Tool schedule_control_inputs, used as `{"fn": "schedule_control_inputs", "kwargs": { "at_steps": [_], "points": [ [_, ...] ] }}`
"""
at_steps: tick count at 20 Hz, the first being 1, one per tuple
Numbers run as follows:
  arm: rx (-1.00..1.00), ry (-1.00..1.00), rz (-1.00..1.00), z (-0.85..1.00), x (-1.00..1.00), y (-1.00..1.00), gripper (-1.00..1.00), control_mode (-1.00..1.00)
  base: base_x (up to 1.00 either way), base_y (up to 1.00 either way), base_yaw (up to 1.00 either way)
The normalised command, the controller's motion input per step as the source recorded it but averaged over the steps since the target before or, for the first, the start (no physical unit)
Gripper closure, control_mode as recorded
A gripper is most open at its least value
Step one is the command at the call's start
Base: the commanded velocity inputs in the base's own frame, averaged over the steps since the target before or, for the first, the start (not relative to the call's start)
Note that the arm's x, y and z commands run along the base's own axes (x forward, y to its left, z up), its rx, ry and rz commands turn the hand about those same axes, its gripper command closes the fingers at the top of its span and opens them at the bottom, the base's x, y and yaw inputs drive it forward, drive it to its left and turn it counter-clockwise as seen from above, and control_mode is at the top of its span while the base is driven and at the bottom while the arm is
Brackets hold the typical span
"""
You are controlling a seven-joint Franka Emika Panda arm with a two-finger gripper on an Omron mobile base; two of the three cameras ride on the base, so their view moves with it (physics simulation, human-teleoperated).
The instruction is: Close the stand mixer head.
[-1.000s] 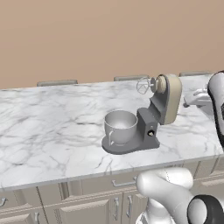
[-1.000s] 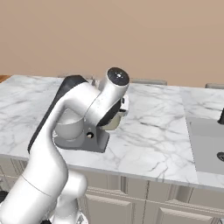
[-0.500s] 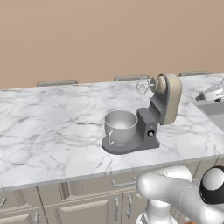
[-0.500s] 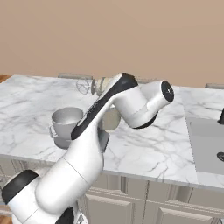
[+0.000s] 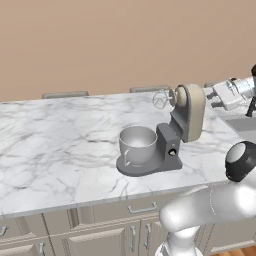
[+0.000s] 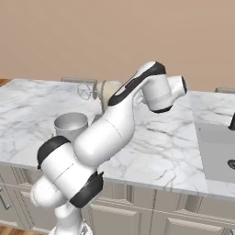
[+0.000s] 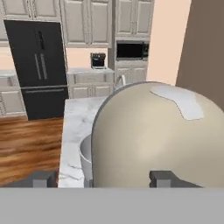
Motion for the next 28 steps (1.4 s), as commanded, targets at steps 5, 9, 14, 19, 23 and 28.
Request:
{"fn": "schedule_control_inputs", "kwargs": {
  "at_steps": [5,9,14,19,23,28],
  "points": [
    [-0.07,-0.23,0.56,-0.09,0.40,1.00,-1.00,-1.00,0.00,0.00,0.00],
    [-0.19,-0.28,0.42,-0.35,0.16,1.00,-1.00,-1.00,0.00,0.00,0.00],
    [-0.22,-0.30,0.28,-0.54,0.13,1.00,-1.00,-1.00,0.00,0.00,0.00],
    [-0.22,-0.31,0.24,-0.43,0.05,1.00,-1.00,-1.00,0.00,0.00,0.00],
    [-0.22,-0.29,0.29,0.16,-0.15,1.00,-1.00,-1.00,0.00,0.00,0.00],
    [-0.23,-0.38,0.19,0.23,-0.57,0.76,-1.00,-1.00,0.00,0.00,0.00]
  ]
}}
